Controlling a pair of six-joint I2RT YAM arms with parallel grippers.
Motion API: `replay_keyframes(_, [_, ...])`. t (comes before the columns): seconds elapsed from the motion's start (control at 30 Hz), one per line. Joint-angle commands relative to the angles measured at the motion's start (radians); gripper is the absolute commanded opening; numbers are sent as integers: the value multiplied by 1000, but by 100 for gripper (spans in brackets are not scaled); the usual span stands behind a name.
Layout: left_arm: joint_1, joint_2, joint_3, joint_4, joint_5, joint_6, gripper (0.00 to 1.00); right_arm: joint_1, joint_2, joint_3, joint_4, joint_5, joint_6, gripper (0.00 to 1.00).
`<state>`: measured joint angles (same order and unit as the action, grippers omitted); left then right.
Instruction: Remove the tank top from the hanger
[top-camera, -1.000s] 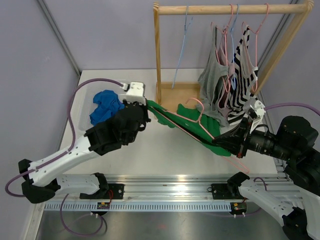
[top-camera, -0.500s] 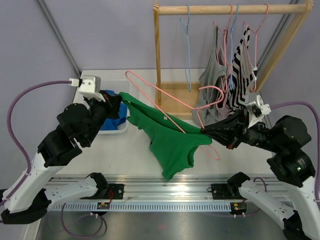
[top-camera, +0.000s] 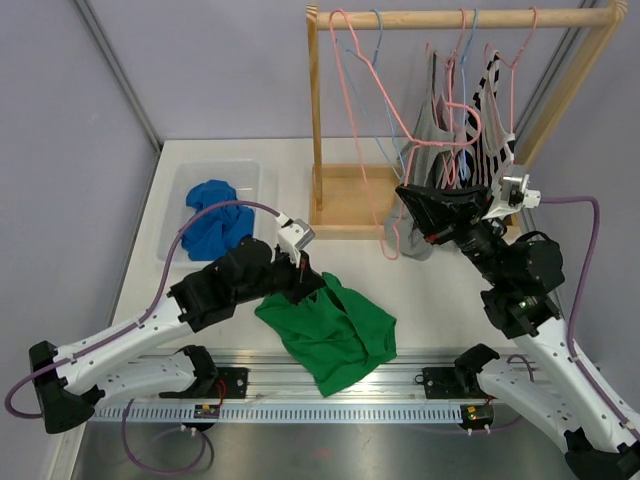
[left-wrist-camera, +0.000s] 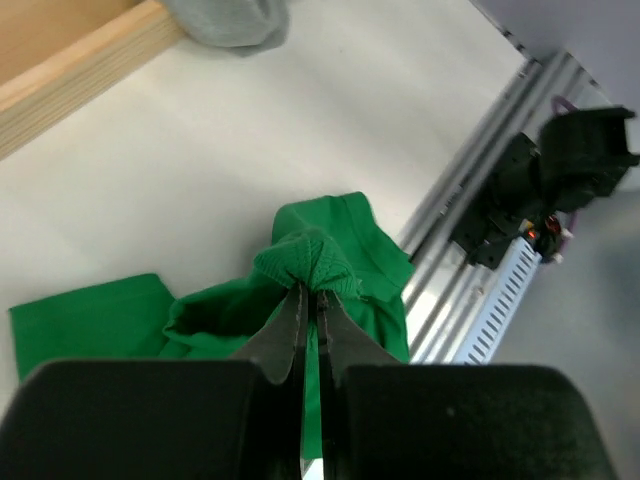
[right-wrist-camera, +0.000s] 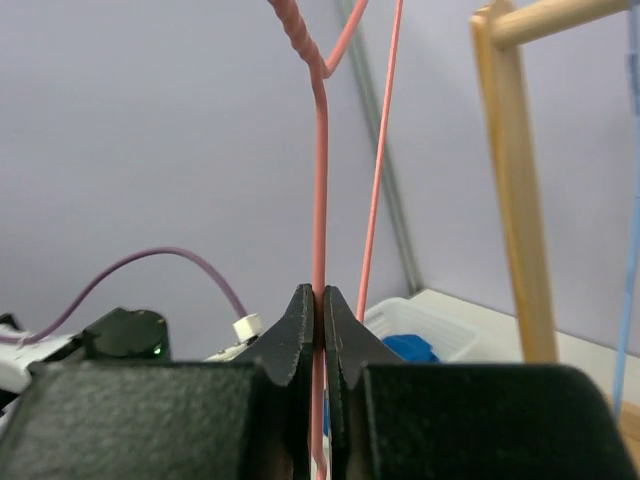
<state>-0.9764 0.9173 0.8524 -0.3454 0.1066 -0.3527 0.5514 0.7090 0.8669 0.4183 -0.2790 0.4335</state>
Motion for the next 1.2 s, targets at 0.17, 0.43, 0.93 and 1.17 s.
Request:
replay_keyframes(0.17, [1,55,71,-151,-380,-118,20,-1,29,377,-685,251,-119,0])
replay_keyframes(0.43, [1,37,142,-276,-404,-108,79,-1,173,561,-944,248,-159,0])
replay_keyframes(0.93, [1,-92,197,-560,-577,-71,99,-1,686,1098,-1079,304,-209,0])
replay_keyframes(1.17, [1,-187,94,-472,-558,-45,99,-1,909,1362,-1144,353,-246,0])
